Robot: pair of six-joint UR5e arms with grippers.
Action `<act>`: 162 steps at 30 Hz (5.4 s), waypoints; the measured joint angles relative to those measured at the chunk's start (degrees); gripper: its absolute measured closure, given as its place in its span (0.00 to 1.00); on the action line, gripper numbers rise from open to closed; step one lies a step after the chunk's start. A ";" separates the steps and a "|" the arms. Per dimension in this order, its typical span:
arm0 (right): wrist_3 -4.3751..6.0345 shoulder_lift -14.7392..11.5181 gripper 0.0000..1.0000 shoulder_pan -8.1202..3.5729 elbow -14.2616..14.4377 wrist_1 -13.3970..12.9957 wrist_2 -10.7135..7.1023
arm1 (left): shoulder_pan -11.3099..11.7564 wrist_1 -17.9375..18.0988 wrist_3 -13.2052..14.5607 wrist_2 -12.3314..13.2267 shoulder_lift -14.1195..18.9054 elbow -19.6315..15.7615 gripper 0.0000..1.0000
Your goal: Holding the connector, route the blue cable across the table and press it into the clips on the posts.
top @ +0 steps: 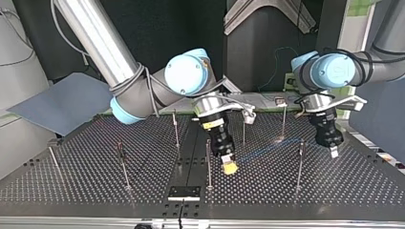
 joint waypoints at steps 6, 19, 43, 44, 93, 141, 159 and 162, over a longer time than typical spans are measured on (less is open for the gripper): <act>-0.98 0.20 1.00 -0.21 -0.05 -0.06 0.90 | 0.60 1.12 -1.47 3.03 -2.79 1.46 0.99; -2.57 1.00 1.00 -0.22 -0.08 -0.07 1.94 | 1.10 1.53 -3.98 6.96 -8.09 4.13 0.99; -3.06 2.97 1.00 1.40 -0.03 2.12 2.45 | 1.18 -9.13 -11.17 1.80 -4.46 -0.03 0.00; -3.06 3.24 1.00 1.48 -0.02 2.21 2.46 | 1.17 -9.57 -11.57 1.98 -4.04 -0.46 0.00; -1.74 5.77 1.00 0.60 1.50 2.48 3.37 | -2.99 -17.80 -12.22 14.62 17.86 -11.31 0.00; -1.75 6.32 1.00 -0.14 1.46 2.18 3.02 | -8.78 -5.73 -0.10 14.64 2.23 -0.72 0.00; -1.74 6.33 1.00 -0.15 1.48 2.33 2.85 | -9.29 -7.42 1.42 12.39 -4.32 3.54 0.54; -1.74 6.34 1.00 -0.15 1.48 2.34 2.84 | -9.40 -7.77 1.45 11.91 -4.38 3.54 0.89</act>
